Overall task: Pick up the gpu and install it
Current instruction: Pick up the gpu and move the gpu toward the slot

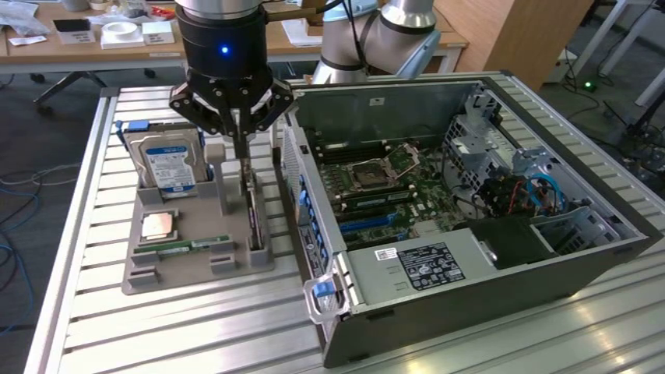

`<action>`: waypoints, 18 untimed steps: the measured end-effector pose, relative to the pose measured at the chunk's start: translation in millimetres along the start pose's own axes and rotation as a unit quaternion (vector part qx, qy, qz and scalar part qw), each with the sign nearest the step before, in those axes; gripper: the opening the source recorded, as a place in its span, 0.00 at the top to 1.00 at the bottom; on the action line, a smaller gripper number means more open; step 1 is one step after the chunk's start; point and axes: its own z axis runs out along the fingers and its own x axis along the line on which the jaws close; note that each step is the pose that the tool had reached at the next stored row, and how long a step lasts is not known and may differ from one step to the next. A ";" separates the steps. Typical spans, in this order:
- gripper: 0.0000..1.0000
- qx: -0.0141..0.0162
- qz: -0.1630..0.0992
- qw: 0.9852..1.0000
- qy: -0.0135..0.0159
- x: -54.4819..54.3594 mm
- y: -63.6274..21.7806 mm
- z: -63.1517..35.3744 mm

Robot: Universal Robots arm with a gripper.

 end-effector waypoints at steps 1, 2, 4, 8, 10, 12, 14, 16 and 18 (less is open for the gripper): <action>0.83 0.000 0.000 1.000 0.000 0.0 0.0 0.0; 0.83 0.000 0.000 1.000 0.000 0.0 0.0 0.0; 0.71 0.000 0.000 1.000 0.000 0.0 0.0 0.0; 0.59 0.000 0.000 1.000 0.000 0.0 0.0 0.0; 0.53 0.000 0.000 1.000 0.000 0.0 0.0 0.0; 0.53 0.000 0.000 1.000 0.000 0.0 0.0 0.3; 0.53 0.000 0.000 1.000 0.000 0.1 -0.2 2.8; 0.53 0.000 0.000 1.000 0.000 0.2 -0.3 6.5; 0.53 0.000 0.000 1.000 0.000 0.2 -0.5 10.1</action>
